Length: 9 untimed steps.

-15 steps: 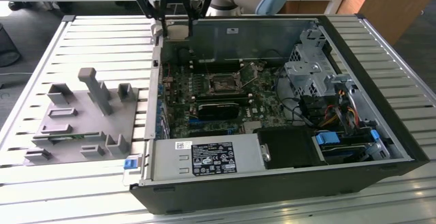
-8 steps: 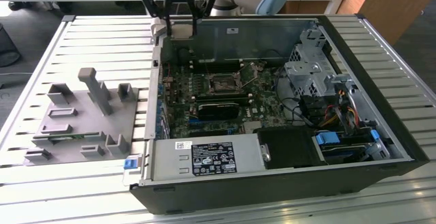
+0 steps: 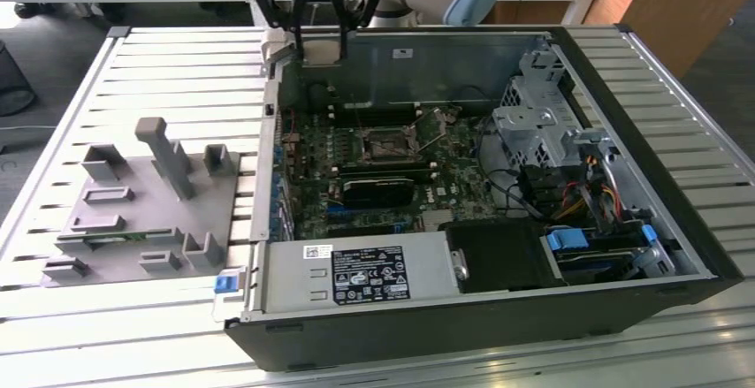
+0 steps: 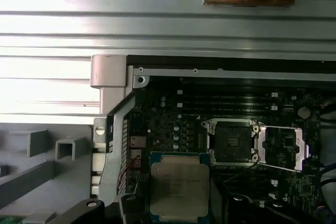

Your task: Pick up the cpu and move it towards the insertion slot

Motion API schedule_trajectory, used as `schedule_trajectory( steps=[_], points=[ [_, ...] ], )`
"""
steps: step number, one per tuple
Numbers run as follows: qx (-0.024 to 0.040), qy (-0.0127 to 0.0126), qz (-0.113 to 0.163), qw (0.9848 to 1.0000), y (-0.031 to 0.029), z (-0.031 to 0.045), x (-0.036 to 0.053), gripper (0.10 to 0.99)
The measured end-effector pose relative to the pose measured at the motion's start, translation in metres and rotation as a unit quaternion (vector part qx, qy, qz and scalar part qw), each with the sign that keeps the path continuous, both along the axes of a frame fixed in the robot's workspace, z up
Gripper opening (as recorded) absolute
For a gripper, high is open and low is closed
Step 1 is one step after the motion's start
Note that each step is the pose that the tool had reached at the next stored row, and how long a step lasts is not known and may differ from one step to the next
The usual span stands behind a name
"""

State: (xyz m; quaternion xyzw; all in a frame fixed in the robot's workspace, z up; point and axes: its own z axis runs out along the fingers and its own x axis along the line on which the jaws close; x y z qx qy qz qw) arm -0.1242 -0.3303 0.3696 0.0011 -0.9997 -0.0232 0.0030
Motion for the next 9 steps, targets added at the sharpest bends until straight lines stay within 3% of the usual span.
schedule_trajectory(
  steps=[9],
  points=[
    [0.0000, 0.0000, 0.000, 1.0000, 0.0045, -0.0002, 0.0130, 0.541]
  ],
)
